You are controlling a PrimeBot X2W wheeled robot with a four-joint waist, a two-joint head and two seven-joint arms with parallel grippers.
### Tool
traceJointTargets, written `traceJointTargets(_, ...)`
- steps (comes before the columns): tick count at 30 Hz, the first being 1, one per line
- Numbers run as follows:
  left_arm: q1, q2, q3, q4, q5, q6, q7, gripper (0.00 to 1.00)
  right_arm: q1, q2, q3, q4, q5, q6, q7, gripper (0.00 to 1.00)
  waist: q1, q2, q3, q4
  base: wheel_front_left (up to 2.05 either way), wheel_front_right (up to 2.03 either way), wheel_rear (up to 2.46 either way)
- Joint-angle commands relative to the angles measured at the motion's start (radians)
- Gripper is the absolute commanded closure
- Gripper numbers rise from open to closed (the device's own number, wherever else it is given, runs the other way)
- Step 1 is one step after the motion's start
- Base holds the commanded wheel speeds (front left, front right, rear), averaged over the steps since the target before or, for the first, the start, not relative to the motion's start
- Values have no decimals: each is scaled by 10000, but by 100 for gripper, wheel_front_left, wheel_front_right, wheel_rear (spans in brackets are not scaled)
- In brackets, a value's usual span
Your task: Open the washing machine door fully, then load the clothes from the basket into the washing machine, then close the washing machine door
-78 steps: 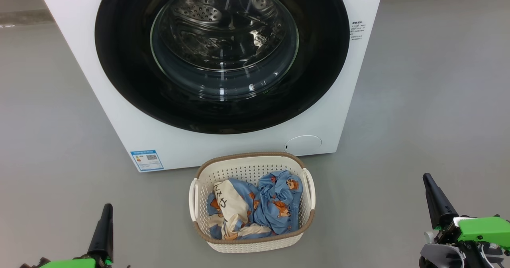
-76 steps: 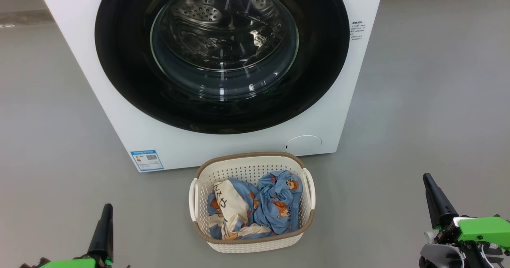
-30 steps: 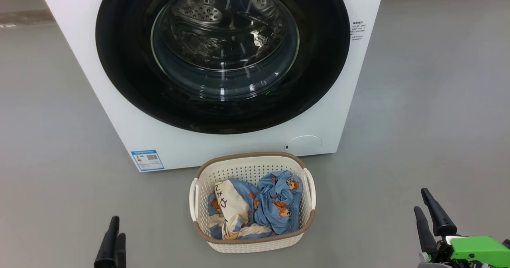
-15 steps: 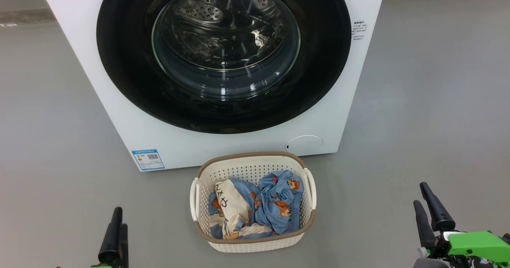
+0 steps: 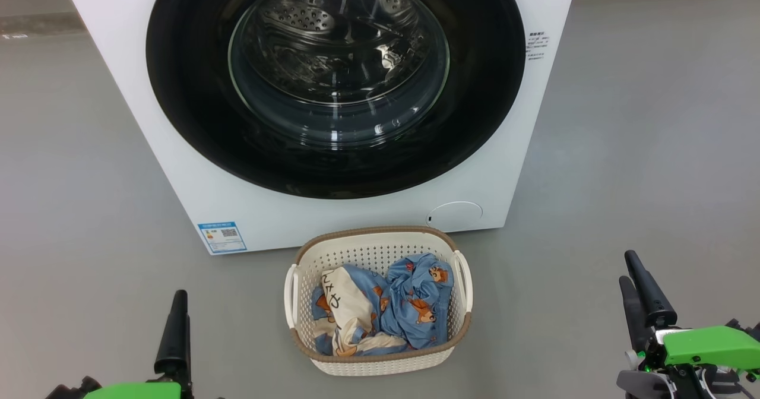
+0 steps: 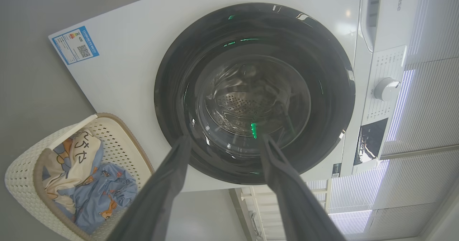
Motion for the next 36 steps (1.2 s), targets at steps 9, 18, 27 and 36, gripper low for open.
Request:
traceJointTargets(9,-567,190,-114,-467,853,-33,-325,0,-675,-554,543,-565,-787,30,-403,0,0,0,-5,13,0,0,0)
traceJointTargets(18,-696,291,-319,-508,1887,-39,-589,0,-809,-785,788,-671,-1967,34,-673,0,0,0,-6,47,0,0,0)
traceJointTargets(27,-841,419,-535,-352,3630,-45,-853,0,-926,-1046,1096,-742,-3431,37,-939,0,0,0,-32,108,0,0,0)
traceJointTargets(36,-990,479,-732,-335,5813,-51,-1118,0,-1002,-1189,1311,-728,-4695,41,-1206,0,0,0,-18,146,0,0,0)
